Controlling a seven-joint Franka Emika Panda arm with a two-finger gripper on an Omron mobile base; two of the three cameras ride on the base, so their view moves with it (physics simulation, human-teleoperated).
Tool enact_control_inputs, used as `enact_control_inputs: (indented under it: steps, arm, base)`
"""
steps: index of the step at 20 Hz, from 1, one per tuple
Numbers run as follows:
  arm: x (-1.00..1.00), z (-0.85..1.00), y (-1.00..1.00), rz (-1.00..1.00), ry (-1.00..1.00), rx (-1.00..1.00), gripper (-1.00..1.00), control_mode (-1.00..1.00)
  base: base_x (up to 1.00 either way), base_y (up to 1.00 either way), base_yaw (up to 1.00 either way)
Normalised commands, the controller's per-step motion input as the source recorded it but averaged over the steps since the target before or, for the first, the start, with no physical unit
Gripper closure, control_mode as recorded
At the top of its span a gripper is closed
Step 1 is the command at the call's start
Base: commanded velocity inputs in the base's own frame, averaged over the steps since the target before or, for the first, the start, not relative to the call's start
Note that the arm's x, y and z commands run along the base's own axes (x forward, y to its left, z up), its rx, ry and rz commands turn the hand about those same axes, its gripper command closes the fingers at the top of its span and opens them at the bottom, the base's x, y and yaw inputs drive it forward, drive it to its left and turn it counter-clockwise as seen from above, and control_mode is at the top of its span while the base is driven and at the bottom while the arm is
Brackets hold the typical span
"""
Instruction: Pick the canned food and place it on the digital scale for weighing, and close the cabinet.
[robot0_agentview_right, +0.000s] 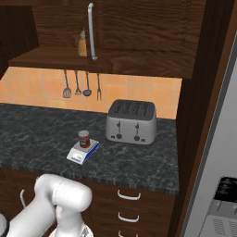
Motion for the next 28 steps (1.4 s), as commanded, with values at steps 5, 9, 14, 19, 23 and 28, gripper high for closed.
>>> enact_control_inputs:
  steps: [5,9,14,19,23,28]
  arm:
    - [1.00,0.00,-1.00,0.05,-0.02,0.32,-1.00,-1.00]
    - [1.00,-0.03,-0.81,0.11,0.11,0.18,-1.00,-1.00]
    - [1.00,-0.04,-0.51,0.19,0.02,0.00,-1.00,-1.00]
    - [0.99,0.00,-0.22,0.11,-0.03,0.00,-1.00,-1.00]
    - [1.00,-0.20,-0.19,0.10,-0.08,0.00,-1.00,-1.00]
    - [0.97,-0.08,-0.11,0.12,-0.20,0.00,-1.00,-1.00]
  base:
    - [0.00,0.00,0.00]
    - [0.00,0.00,0.00]
    - [0.00,0.00,0.00]
    - [0.00,0.00,0.00]
    - [0.00,0.00,0.00]
    - [0.00,0.00,0.00]
